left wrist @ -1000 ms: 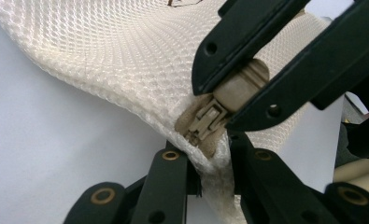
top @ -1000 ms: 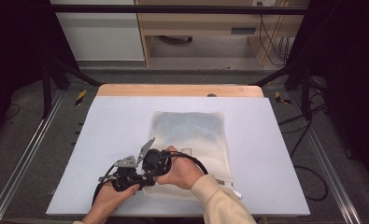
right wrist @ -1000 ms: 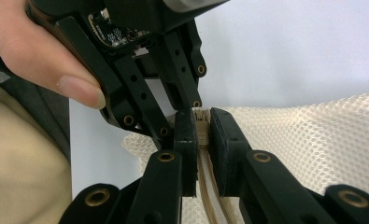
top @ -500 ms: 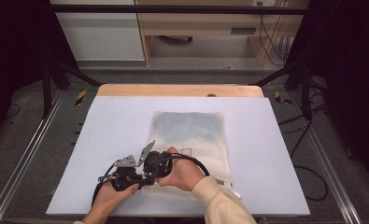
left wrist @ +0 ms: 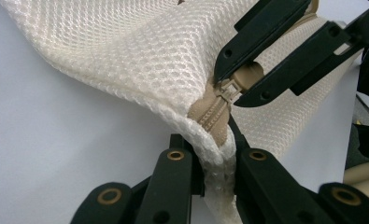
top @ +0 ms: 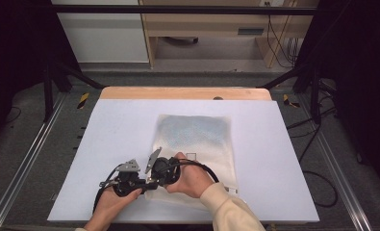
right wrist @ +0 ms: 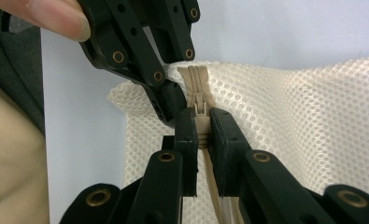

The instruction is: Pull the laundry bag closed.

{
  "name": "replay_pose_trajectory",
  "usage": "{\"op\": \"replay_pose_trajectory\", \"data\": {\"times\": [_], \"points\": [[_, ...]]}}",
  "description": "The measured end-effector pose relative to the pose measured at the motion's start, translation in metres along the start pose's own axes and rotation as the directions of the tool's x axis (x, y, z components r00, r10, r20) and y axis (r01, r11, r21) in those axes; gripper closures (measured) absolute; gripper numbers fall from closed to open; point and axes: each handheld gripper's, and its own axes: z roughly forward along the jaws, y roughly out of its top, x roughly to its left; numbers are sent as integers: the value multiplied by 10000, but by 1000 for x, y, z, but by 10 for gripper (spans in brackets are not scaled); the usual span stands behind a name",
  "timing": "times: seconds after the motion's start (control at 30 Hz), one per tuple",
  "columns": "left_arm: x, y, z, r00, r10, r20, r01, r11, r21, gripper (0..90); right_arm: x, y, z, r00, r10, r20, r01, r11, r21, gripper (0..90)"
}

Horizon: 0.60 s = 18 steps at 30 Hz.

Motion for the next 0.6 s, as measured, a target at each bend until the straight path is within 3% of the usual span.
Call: {"op": "replay_pose_trajectory", "data": {"times": [0.27,0.6], "points": [[-2,0,0,9998,181,-103,-181,9998,-31,850,-2,-8,-1,9999,142,-63,-143,9998,-153,821],[-5,1,0,9984,465,-329,-468,9989,-79,849,0,-20,-2,9996,295,-46,-298,9949,-963,821]]}}
